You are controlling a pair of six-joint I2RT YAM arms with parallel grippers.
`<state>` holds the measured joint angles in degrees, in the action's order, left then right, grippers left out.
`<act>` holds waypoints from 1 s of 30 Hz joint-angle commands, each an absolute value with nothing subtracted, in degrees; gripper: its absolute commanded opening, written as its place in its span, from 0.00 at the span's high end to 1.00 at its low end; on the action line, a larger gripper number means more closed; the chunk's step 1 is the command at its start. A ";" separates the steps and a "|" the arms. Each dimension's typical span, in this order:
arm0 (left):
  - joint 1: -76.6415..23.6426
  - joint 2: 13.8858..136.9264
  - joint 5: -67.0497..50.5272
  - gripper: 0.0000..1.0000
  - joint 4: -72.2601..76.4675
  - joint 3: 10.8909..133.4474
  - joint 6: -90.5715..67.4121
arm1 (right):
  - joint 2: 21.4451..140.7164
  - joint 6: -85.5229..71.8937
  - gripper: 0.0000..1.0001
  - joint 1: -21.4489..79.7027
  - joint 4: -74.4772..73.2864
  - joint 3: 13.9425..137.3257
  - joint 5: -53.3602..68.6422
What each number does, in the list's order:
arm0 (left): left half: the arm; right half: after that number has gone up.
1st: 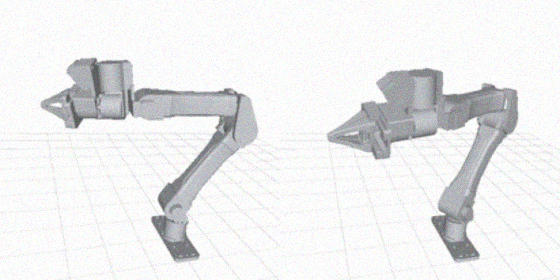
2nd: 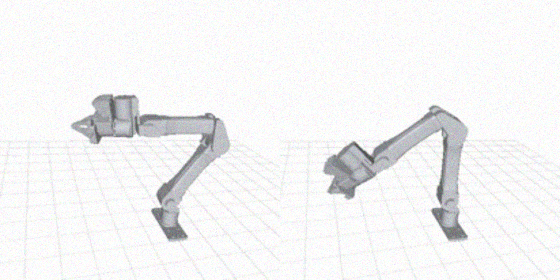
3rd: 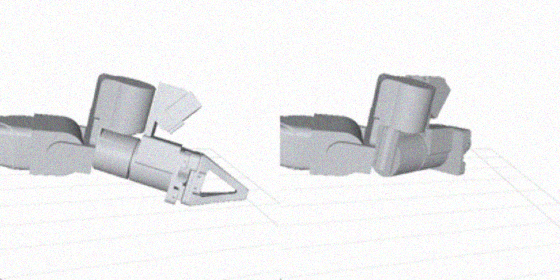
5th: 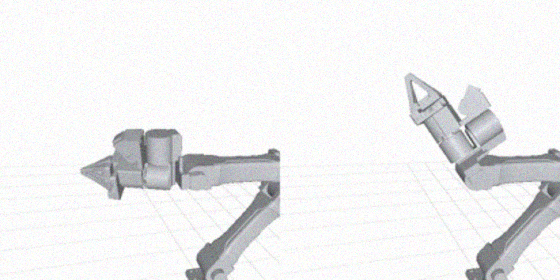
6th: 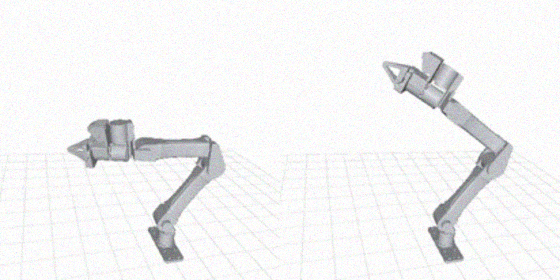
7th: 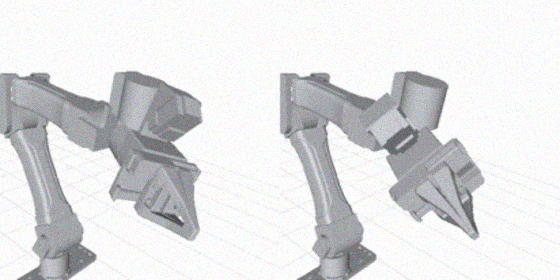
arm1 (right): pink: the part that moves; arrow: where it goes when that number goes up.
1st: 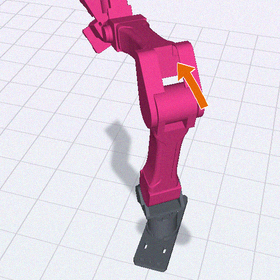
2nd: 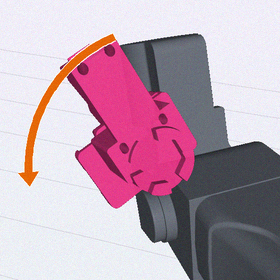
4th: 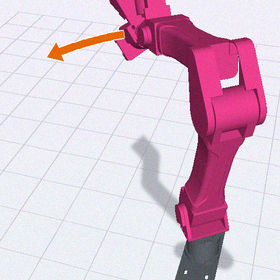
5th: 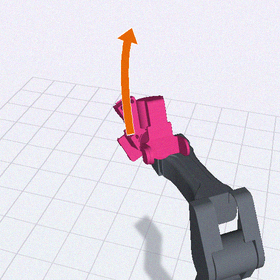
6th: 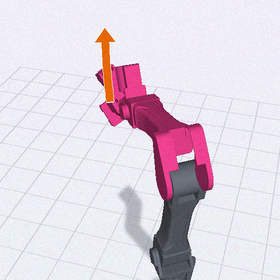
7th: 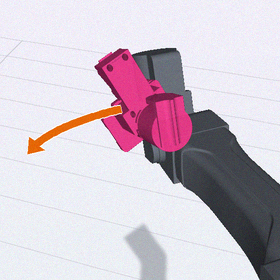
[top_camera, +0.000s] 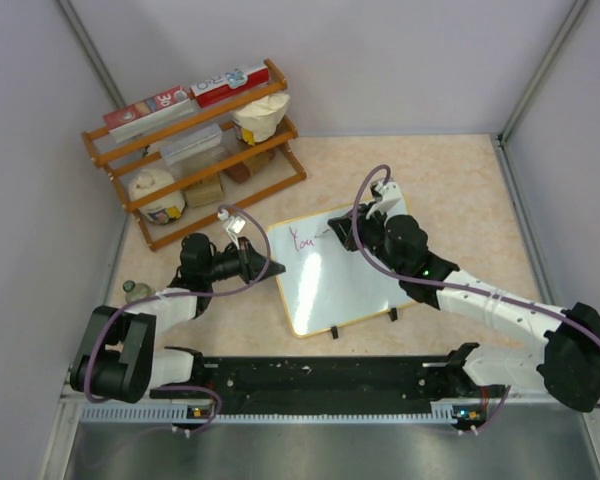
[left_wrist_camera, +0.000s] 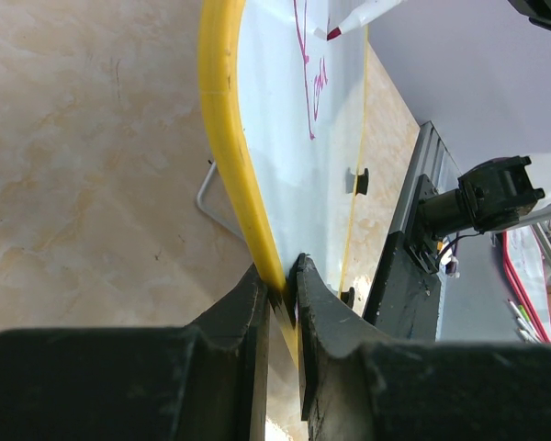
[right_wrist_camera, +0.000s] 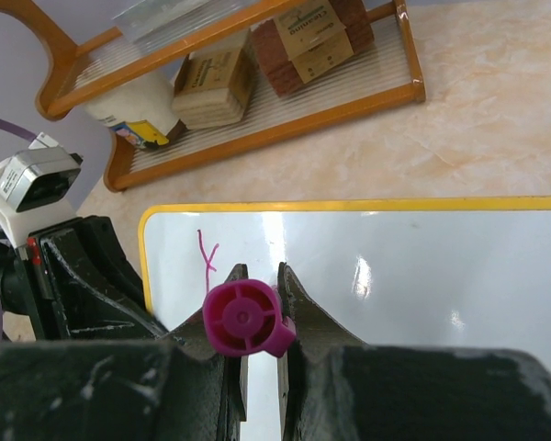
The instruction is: Write a sentence on the whiteboard
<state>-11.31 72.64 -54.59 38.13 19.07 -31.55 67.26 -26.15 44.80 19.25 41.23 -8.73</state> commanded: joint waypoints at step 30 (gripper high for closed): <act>-11.43 72.42 -52.47 1.00 38.23 19.42 -26.72 | 65.48 -29.80 1.00 39.64 23.38 40.70 -4.66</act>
